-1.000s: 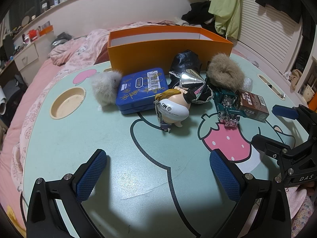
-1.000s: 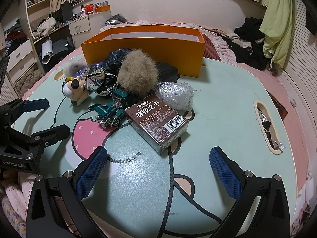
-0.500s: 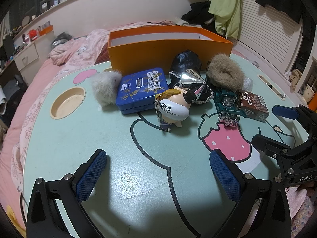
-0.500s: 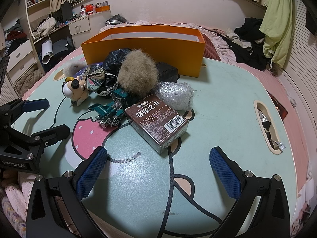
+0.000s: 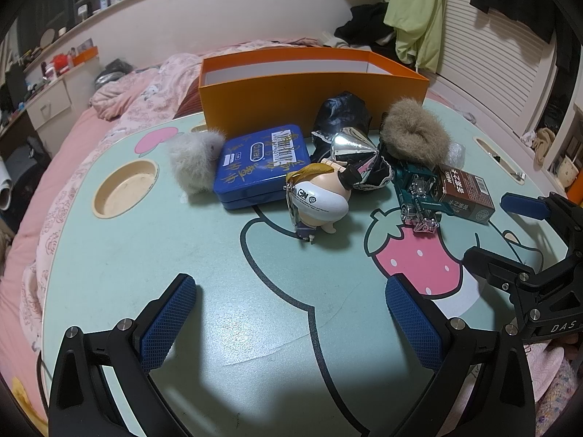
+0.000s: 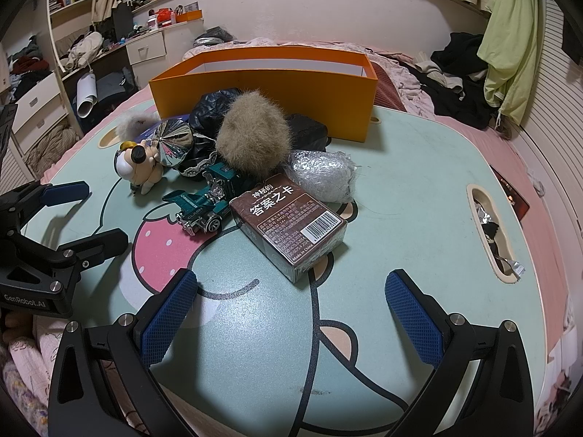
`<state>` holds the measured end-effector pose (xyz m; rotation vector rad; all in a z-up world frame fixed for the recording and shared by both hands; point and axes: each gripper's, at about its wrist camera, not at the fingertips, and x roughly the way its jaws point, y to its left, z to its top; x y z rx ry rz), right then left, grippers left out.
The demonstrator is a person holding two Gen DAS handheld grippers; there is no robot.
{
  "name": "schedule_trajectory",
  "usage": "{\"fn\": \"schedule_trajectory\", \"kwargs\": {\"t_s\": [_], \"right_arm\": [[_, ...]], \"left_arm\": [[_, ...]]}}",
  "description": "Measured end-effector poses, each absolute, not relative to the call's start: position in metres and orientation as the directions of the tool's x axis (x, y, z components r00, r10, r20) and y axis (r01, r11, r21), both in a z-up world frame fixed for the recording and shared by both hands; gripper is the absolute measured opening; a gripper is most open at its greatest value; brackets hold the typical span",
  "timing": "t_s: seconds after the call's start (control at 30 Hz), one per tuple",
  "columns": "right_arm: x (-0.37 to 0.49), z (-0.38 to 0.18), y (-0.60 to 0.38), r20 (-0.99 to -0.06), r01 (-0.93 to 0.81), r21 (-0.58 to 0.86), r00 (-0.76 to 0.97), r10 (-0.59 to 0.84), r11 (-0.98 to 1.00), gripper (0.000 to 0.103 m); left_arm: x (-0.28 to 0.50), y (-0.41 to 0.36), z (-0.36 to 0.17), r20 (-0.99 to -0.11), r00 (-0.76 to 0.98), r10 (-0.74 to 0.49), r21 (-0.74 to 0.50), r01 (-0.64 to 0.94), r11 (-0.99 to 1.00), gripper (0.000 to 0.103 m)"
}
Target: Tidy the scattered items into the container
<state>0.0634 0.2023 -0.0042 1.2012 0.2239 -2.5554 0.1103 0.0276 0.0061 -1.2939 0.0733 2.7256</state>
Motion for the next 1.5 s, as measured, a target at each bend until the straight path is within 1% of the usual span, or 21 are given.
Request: {"fn": "schedule_trajectory", "kwargs": {"t_s": [1.37, 1.5], "right_arm": [[0.0640, -0.0047, 0.2027, -0.771, 0.340, -0.010, -0.602, -0.209, -0.940, 0.103], [0.0639, -0.0049, 0.2028, -0.771, 0.341, -0.010, -0.601, -0.210, -0.940, 0.103]], "left_arm": [[0.1111, 0.0250, 0.0072, -0.773, -0.627, 0.090, -0.011, -0.129, -0.992, 0.103], [0.1121, 0.0180, 0.0124, -0.763, -0.636, 0.114, -0.048, -0.121, -0.991, 0.103]]}}
